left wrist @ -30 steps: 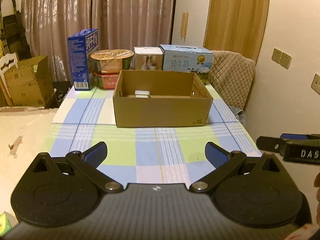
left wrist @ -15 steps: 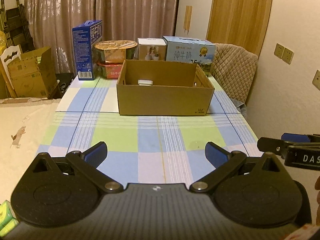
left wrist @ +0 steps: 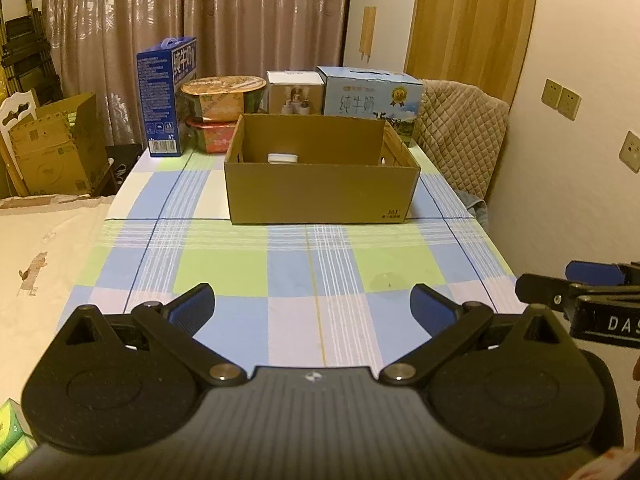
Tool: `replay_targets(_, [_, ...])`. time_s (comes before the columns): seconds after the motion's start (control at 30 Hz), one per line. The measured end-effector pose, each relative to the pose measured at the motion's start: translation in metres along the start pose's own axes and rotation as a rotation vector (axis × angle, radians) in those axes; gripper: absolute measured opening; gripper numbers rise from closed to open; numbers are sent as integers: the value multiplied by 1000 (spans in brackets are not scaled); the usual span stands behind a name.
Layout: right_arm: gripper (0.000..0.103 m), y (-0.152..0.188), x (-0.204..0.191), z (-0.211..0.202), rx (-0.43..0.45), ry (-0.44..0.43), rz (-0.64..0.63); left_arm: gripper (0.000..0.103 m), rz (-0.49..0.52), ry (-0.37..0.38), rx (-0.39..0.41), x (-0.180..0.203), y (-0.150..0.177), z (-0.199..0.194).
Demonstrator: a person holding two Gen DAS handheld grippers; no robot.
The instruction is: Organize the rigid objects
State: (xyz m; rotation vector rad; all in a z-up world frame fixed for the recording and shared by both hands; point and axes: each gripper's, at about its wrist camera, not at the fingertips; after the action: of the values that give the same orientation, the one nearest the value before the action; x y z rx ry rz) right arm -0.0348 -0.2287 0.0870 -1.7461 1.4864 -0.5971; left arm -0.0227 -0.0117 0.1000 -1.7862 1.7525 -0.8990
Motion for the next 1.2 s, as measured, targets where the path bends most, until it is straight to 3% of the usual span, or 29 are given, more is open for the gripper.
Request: replay_targets(1.2, [74,4,0,6,-15,5,-5,102,14,4,-7,4,4,4])
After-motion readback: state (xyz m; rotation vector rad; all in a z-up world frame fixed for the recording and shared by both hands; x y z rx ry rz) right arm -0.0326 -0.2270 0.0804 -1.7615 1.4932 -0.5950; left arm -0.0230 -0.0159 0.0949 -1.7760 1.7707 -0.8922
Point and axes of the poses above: each gripper's, at about its wrist camera, not at the fingertips, and z roughly the way its jaws point, x to its right, y to its underside, and after that the axes turned 4 degrees about -z, right-handed
